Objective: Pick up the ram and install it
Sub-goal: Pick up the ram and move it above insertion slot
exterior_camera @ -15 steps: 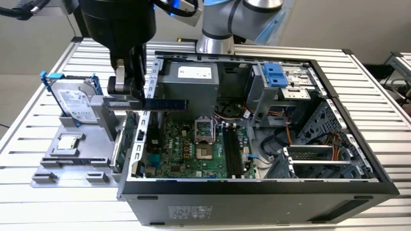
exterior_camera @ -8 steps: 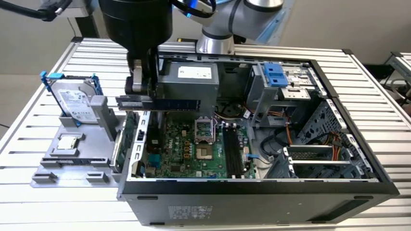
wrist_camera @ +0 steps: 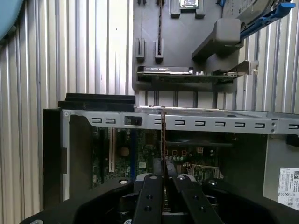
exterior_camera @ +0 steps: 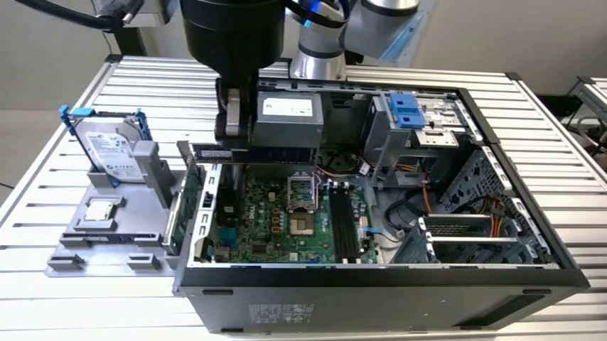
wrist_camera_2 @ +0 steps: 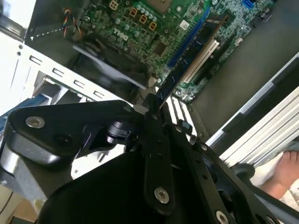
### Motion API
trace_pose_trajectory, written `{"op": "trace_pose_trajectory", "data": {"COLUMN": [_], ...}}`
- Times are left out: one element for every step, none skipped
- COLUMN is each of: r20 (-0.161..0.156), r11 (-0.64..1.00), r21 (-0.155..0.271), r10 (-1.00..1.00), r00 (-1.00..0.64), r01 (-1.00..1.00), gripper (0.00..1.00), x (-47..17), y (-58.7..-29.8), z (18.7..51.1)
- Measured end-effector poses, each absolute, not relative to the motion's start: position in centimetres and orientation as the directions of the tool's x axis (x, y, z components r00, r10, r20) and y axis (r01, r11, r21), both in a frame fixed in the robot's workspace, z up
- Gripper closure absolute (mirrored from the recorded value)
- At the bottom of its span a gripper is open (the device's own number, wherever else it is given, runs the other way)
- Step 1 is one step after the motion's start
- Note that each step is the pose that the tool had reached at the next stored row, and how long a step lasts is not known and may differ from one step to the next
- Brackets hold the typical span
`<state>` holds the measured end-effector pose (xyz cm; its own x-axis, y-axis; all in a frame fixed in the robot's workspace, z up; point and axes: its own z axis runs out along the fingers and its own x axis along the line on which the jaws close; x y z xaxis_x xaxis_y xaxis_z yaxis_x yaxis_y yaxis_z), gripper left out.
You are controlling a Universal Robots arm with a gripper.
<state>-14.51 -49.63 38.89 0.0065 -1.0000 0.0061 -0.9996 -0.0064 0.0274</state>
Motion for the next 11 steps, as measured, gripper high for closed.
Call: {"op": "trace_pose_trajectory", "data": {"r20": [0.006, 0.006, 0.006, 0.006, 0.006, 0.006, 0.006, 0.006, 0.006, 0.006, 0.006], "r11": [-0.006, -0.006, -0.006, -0.006, -0.006, -0.006, -0.006, -0.006, -0.006, -0.006, -0.006], "r21": [0.028, 0.028, 0.028, 0.029, 0.029, 0.029, 0.029, 0.030, 0.030, 0.030, 0.030], "r10": [-1.000, -1.000, -1.000, -1.000, -1.000, -1.000, -1.000, -1.000, -1.000, -1.000, -1.000], "r00": [0.007, 0.007, 0.007, 0.007, 0.007, 0.006, 0.007, 0.007, 0.007, 0.007, 0.007], "r01": [-1.000, -1.000, -1.000, -1.000, -1.000, -1.000, -1.000, -1.000, -1.000, -1.000, -1.000], "gripper": [1.00, 1.00, 1.00, 1.00, 1.00, 1.00, 1.00, 1.00, 1.00, 1.00, 1.00], "x": [-14.2, -13.9, -13.7, -13.4, -13.1, -12.8, -12.6, -12.3, -12.0, -11.7, -11.4], "y": [-49.6, -49.6, -49.6, -49.6, -49.6, -49.6, -49.6, -49.6, -49.6, -49.6, -49.6], "z": [38.9, 38.9, 38.9, 38.9, 38.9, 38.9, 38.9, 38.9, 38.9, 38.9, 38.9]}}
